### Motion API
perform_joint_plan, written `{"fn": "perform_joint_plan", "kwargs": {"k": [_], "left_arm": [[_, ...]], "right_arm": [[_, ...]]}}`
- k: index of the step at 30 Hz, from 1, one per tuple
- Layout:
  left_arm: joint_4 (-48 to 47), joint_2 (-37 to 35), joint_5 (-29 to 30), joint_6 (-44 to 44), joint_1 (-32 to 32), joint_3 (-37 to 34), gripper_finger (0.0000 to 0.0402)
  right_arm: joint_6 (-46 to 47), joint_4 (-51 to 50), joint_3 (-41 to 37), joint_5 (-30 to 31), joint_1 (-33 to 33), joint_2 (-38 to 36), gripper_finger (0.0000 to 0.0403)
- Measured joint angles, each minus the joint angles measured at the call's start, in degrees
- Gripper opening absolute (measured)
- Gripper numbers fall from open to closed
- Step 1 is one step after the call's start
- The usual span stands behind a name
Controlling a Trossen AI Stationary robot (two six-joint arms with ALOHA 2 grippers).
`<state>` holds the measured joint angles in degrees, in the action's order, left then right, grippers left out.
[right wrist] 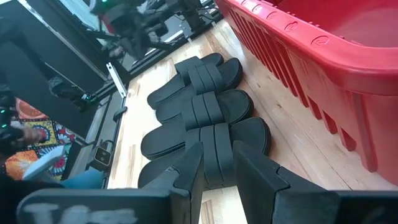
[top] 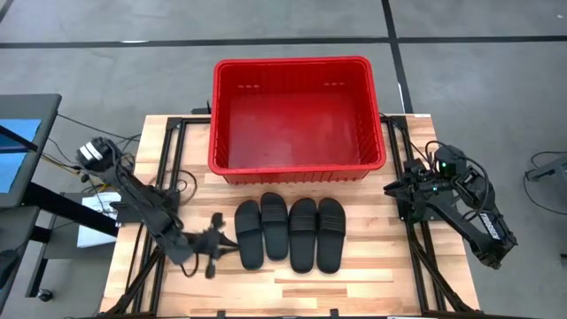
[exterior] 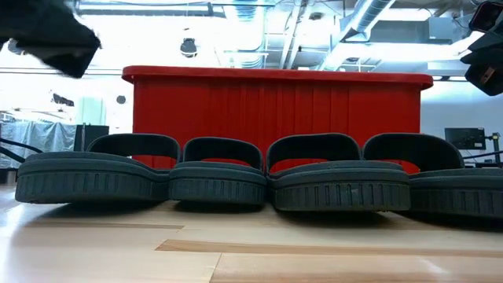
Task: Pick and place slides into bin
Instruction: Put the left slide into the bin
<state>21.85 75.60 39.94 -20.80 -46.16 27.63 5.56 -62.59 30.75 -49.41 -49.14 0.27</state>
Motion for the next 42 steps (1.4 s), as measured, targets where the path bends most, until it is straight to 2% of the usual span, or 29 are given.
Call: {"fn": "perform_joint_plan", "kwargs": {"k": [3, 6, 9, 14, 19, 27, 32, 42], "left_arm": [[-3.91, 5.84, 0.02, 8.27, 0.01, 6.22, 0.0025], [-10.68, 10.48, -0.80, 8.74, 0.01, 12.69, 0.0023], [-21.34, 13.82, -2.46, 4.23, 0.55, 19.76, 0.0019], [-40.92, 18.22, -5.02, -10.19, 2.53, 31.42, 0.0021], [-46.08, 22.24, -11.03, -13.25, 3.52, 38.59, 0.0040], [-48.82, 25.89, -15.48, -18.49, 4.59, 41.47, 0.0090], [-53.47, 25.87, -15.76, -23.77, 5.34, 41.47, 0.0126], [-52.96, 29.28, -21.49, -26.48, 6.08, 41.47, 0.0168]], "right_arm": [[0.02, 0.00, 0.01, 0.00, 0.00, 0.00, 0.0077], [0.00, 0.00, 0.00, 0.00, 0.00, 0.00, 0.0077], [0.00, 0.00, 0.01, 0.00, 0.02, 0.00, 0.0077], [0.00, 0.00, 0.00, 0.00, 0.01, 0.00, 0.0077], [0.00, 0.00, 0.01, 0.00, 0.01, 0.00, 0.0077], [0.00, 0.00, 0.00, 0.00, 0.00, 0.00, 0.0077], [0.00, 0.00, -0.01, 0.02, 0.00, 0.00, 0.0077], [0.00, -0.01, -0.01, 0.00, 0.00, 0.00, 0.0077]]}}
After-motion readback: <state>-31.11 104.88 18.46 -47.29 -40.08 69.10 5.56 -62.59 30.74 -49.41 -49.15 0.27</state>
